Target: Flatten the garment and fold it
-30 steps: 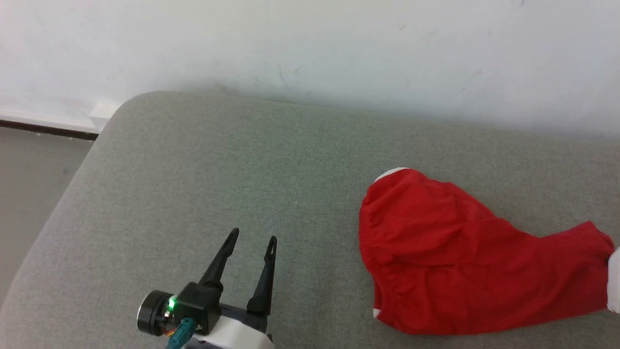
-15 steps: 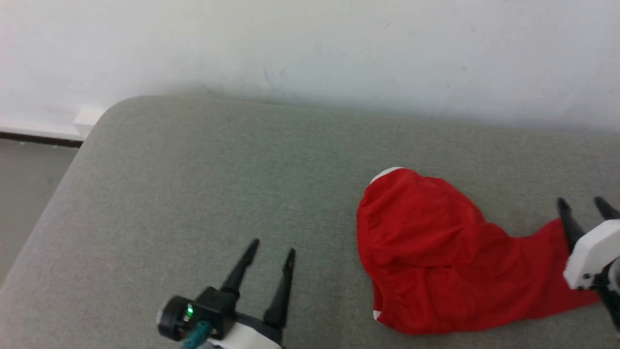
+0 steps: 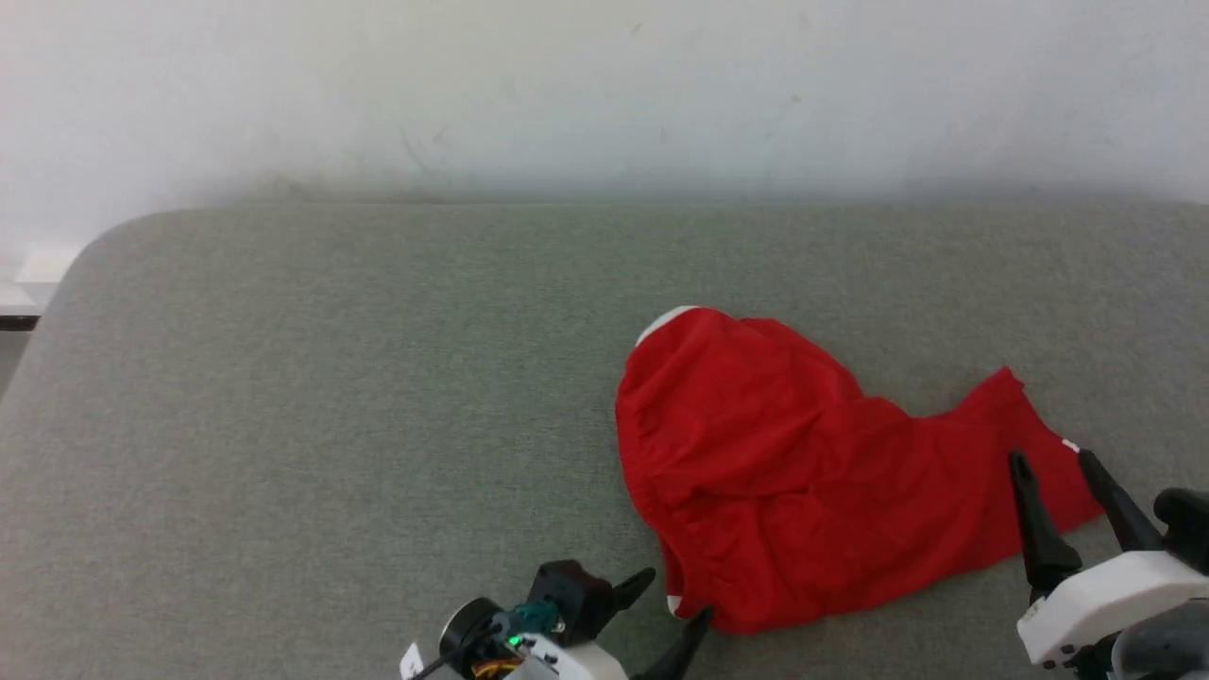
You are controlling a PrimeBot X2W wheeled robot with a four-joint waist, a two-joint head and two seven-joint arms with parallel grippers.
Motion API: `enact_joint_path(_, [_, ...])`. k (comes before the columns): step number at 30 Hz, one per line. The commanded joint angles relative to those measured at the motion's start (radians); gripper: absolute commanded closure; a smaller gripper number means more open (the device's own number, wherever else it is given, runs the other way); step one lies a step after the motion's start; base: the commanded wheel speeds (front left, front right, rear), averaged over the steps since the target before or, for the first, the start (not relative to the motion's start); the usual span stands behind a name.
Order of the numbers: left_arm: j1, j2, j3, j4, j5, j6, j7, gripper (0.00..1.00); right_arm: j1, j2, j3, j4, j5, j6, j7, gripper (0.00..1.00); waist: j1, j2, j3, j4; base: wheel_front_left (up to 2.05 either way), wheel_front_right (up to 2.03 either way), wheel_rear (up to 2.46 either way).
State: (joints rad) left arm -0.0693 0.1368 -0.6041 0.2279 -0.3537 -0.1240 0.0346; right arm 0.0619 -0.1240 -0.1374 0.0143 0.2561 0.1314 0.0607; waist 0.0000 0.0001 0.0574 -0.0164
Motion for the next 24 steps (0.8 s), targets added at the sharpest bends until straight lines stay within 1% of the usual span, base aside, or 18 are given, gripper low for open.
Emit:
enact_joint_path(1, [-0.044,0.015,-0.028,0.011,-0.033,-0.006,0.015,0.0,0.005,0.006,-0.005,0.005,0.001,-0.001,-0.013,0.0,0.0,-0.0001,0.045,-0.047,0.0,0.0,0.0])
enact_joint_path(5, [-0.095,0.035,-0.069,0.044,-0.079,-0.006,0.048,0.0,-0.01,0.014,-0.008,0.017,0.002,-0.001,-0.028,0.0,0.0,-0.0001,0.068,-0.07,0.0,0.0,0.0])
enact_joint_path(11, [-0.158,0.048,-0.111,0.079,-0.128,-0.007,0.048,0.0,-0.031,0.016,-0.017,0.028,0.001,-0.001,-0.039,0.0,0.0,-0.0001,0.088,-0.076,0.0,0.0,0.0])
enact_joint_path(12, [-0.165,0.048,-0.119,0.082,-0.141,-0.007,0.047,0.13,-0.031,0.016,-0.019,0.03,0.0,-0.001,-0.04,0.0,0.0,-0.0001,0.089,-0.074,0.0,0.0,0.0])
enact_joint_path(13, [-0.172,0.048,-0.127,0.086,-0.155,-0.007,0.049,0.65,-0.032,0.016,-0.022,0.032,0.0,-0.001,-0.041,0.0,0.0,-0.0001,0.09,-0.071,0.0,0.0,0.0])
enact_joint_path(14, [-0.18,0.049,-0.139,0.088,-0.165,-0.007,0.051,0.97,-0.032,0.016,-0.024,0.034,-0.001,-0.001,-0.041,0.0,0.0,-0.0001,0.09,-0.067,0.0,0.0,0.0])
enact_joint_path(15, [-0.188,0.053,-0.153,0.089,-0.174,-0.007,0.049,1.0,-0.033,0.017,-0.025,0.036,-0.001,-0.001,-0.043,0.0,0.0,-0.0001,0.09,-0.062,0.0,0.0,0.0])
enact_joint_path(18, [-0.202,0.062,-0.188,0.088,-0.198,-0.007,0.026,1.0,-0.035,0.017,-0.021,0.042,-0.002,-0.001,-0.044,0.0,0.0,-0.0001,0.082,-0.047,0.0,0.0,0.0])
enact_joint_path(21, [-0.198,0.076,-0.198,0.068,-0.206,-0.007,-0.025,1.0,-0.031,0.015,-0.02,0.047,-0.003,-0.001,-0.044,0.0,0.0,-0.0001,0.059,-0.029,0.0,0.0,0.0])
enact_joint_path(24, [-0.164,0.11,-0.199,0.019,-0.191,-0.002,-0.069,1.0,-0.022,0.012,-0.024,0.05,-0.006,-0.001,-0.043,0.0,0.0,-0.0001,0.025,-0.009,0.0,0.0,0.0])
